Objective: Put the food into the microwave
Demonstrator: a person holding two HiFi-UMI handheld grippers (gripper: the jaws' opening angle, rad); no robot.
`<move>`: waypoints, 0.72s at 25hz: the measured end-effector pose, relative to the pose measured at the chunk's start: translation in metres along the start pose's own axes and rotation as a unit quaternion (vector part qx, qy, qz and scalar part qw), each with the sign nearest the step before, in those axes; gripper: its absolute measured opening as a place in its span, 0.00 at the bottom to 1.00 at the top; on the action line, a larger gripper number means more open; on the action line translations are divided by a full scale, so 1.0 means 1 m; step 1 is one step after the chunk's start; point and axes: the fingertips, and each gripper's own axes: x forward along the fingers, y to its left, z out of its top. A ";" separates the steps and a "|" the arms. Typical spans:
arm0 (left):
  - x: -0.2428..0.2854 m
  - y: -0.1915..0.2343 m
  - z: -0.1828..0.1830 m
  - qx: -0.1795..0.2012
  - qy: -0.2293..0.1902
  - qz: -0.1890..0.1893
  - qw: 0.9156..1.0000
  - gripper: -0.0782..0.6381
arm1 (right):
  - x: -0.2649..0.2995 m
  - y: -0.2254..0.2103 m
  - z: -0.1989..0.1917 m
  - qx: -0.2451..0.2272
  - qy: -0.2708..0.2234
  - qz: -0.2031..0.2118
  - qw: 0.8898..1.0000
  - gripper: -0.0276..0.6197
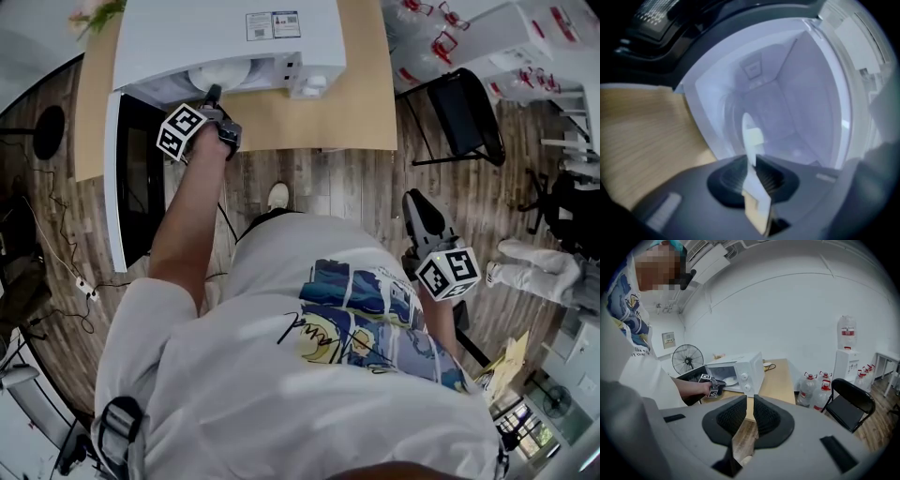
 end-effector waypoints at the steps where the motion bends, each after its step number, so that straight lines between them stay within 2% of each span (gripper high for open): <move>1: 0.000 0.000 0.001 0.016 0.001 0.006 1.000 0.19 | 0.001 0.000 0.000 0.000 0.001 0.001 1.000 0.10; 4: 0.000 -0.002 0.002 0.069 0.003 0.027 0.997 0.21 | 0.002 0.002 -0.001 0.001 0.002 0.003 1.000 0.10; 7: -0.001 -0.003 0.003 0.127 0.009 0.052 0.990 0.23 | 0.002 0.003 -0.001 -0.001 0.001 0.004 1.000 0.10; 10: -0.002 -0.005 0.004 0.185 0.015 0.080 0.979 0.25 | 0.000 0.003 0.000 0.000 -0.001 0.002 1.000 0.10; 14: -0.004 -0.005 0.008 0.238 0.016 0.114 0.964 0.28 | -0.004 0.003 0.001 -0.002 -0.004 0.000 1.000 0.10; 18: -0.004 -0.004 0.010 0.292 0.019 0.140 0.946 0.31 | -0.008 0.002 0.000 -0.002 -0.005 -0.002 1.000 0.10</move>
